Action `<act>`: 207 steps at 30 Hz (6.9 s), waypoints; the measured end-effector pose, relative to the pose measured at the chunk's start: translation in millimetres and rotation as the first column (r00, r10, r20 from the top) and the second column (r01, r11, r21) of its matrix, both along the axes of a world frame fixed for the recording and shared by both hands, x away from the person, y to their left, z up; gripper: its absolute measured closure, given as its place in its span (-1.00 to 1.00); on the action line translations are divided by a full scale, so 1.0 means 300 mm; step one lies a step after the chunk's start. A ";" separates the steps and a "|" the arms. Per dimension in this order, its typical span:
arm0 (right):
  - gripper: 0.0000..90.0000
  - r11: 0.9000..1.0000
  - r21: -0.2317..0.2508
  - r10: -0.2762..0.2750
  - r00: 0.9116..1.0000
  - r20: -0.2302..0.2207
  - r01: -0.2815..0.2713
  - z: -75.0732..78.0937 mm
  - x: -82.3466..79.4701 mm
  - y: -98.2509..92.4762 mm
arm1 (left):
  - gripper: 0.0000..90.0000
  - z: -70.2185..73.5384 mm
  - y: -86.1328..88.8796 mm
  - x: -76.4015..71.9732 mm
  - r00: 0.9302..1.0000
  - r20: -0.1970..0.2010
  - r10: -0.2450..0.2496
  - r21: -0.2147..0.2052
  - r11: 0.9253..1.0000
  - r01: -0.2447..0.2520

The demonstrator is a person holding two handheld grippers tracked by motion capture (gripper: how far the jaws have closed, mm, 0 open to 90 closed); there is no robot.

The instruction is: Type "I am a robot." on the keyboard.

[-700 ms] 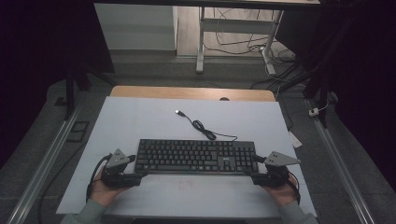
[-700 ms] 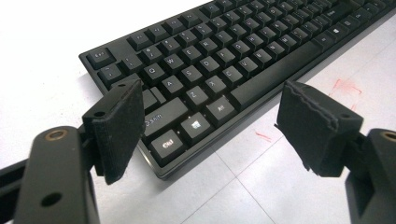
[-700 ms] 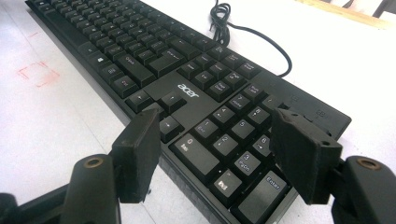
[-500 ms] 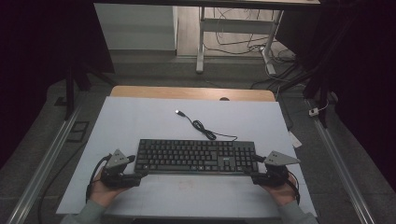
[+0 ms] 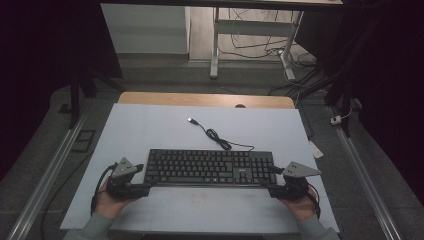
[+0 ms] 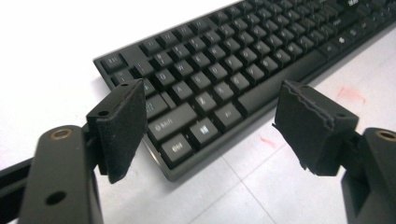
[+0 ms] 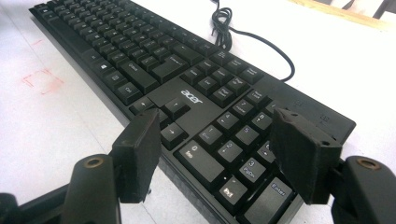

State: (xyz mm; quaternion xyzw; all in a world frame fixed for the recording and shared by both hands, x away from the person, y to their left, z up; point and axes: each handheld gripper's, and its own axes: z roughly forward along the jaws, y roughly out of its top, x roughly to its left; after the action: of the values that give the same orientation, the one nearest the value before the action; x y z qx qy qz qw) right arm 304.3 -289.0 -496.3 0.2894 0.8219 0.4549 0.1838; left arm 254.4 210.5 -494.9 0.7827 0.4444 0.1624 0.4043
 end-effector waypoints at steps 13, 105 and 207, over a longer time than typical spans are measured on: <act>-0.24 0.999 0.020 0.027 1.000 -0.010 -0.027 0.022 0.018 0.026 | -0.23 0.057 -0.040 0.088 0.998 -0.043 -0.044 0.071 0.996 0.047; 1.00 0.973 -0.071 0.207 0.970 -0.131 -0.218 0.004 0.235 0.639 | 0.97 -0.085 -0.032 0.139 0.992 -0.116 -0.043 0.168 0.984 0.062; 0.16 0.978 -0.045 0.199 0.973 -0.114 -0.205 0.015 0.195 0.500 | -0.18 0.037 -0.050 0.146 0.993 -0.053 -0.101 0.062 0.993 0.105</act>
State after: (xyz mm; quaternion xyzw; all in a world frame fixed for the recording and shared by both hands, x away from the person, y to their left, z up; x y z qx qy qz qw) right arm 362.8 -139.0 -491.8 0.2234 0.8683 0.4315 0.0998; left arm 298.1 195.4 -483.8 0.8210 0.4080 0.1360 0.3755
